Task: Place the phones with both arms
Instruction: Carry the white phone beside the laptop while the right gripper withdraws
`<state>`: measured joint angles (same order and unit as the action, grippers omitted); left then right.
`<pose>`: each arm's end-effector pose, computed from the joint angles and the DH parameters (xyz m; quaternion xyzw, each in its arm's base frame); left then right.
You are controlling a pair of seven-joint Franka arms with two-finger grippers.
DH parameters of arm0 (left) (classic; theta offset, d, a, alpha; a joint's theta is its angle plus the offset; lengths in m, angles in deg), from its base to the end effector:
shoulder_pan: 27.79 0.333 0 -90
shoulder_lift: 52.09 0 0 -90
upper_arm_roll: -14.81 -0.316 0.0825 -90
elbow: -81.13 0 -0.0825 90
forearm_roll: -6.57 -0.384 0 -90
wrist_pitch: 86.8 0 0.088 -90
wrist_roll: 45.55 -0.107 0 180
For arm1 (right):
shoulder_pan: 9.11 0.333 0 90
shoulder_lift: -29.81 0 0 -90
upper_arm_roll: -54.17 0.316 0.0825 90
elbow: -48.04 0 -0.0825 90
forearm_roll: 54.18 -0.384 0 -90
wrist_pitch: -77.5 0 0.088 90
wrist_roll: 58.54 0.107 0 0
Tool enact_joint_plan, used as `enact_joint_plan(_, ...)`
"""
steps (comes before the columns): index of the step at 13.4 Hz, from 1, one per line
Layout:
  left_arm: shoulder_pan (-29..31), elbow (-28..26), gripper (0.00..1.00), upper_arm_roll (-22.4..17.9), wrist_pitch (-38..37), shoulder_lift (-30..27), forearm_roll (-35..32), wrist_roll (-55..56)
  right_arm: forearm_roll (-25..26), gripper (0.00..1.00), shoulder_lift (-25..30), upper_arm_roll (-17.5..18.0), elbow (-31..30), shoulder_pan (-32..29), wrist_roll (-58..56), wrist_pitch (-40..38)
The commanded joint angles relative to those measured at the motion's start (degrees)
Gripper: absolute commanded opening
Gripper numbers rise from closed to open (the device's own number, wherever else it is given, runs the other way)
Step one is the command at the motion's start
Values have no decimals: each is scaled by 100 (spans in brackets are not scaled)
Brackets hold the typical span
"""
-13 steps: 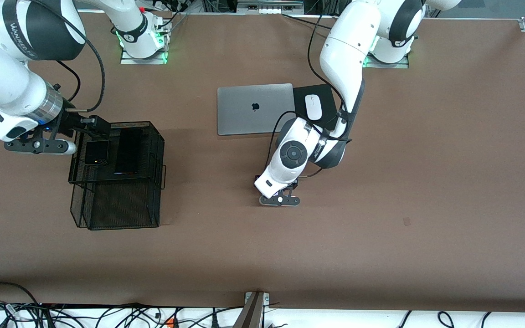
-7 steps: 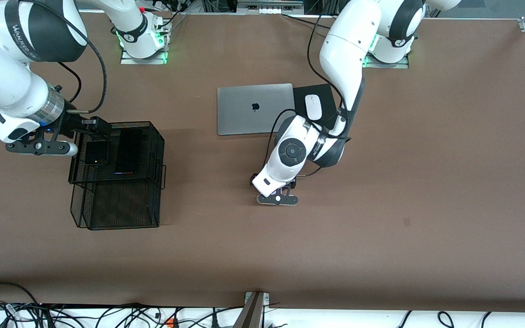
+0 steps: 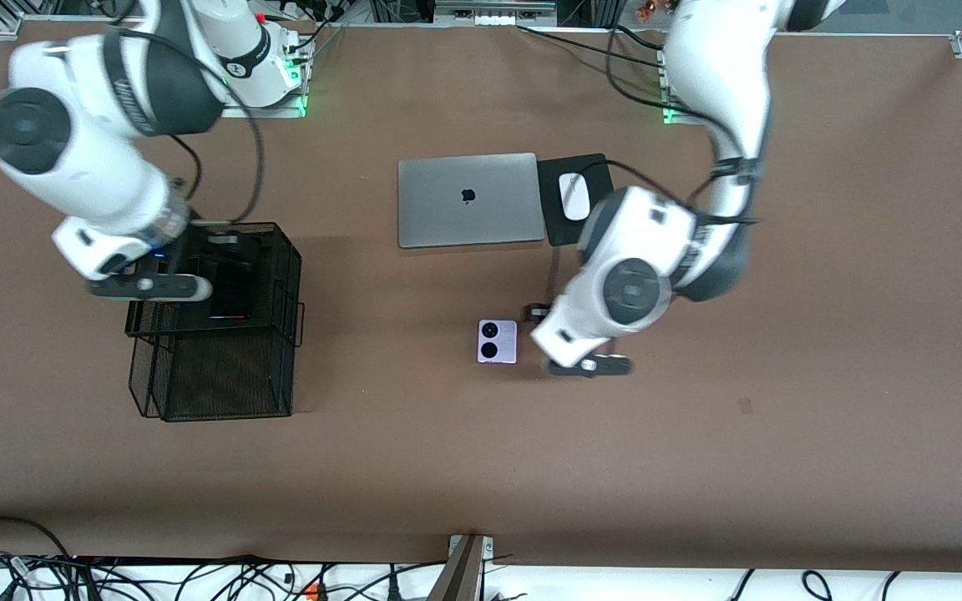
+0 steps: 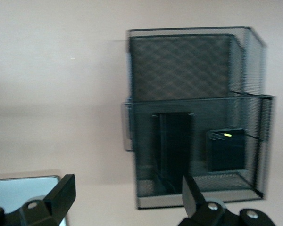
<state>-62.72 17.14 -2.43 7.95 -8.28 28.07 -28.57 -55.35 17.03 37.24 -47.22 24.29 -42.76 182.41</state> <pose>0.6615 -0.3169 0.3562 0.9920 -0.0016 -0.1182 0.0444 0.5918 0.1908 0.4762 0.9995 0.0059 -0.0153 0.0278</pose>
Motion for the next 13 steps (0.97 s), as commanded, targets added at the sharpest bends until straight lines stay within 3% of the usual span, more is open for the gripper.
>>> enact_joint_plan(1, 852, -157, 100, 106, -631, -495, -120, -1175, 247, 100, -372, 714, 183, 17, 791, 267)
enact_joint_plan(4, 1329, -148, 100, 97, -1168, -873, -609, -1434, 292, 100, -1267, 1436, 1103, 148, 1662, 329)
enact_joint_plan(6, 1339, -148, 100, 106, -1353, -1128, -1111, -1574, 344, 100, -2005, 1630, 1868, 403, 2199, 347)
enact_joint_plan(8, 1374, -174, 100, 106, -1511, -1347, -1209, -1636, 528, 100, -2673, 1710, 2545, 675, 2472, 539)
enact_joint_plan(10, 1593, -393, 100, 185, -1538, -1742, -1219, -1636, 547, 100, -3079, 1719, 2793, 913, 2500, 863)
enact_joint_plan(11, 1759, -534, 100, 359, -1538, -1979, -1219, -1636, 573, 100, -3220, 1710, 2794, 1027, 2500, 1126)
enact_joint_plan(13, 2443, -649, 100, 1113, -1538, -2323, -1236, -1627, 582, 100, -3484, 1710, 2794, 1195, 2535, 1558)
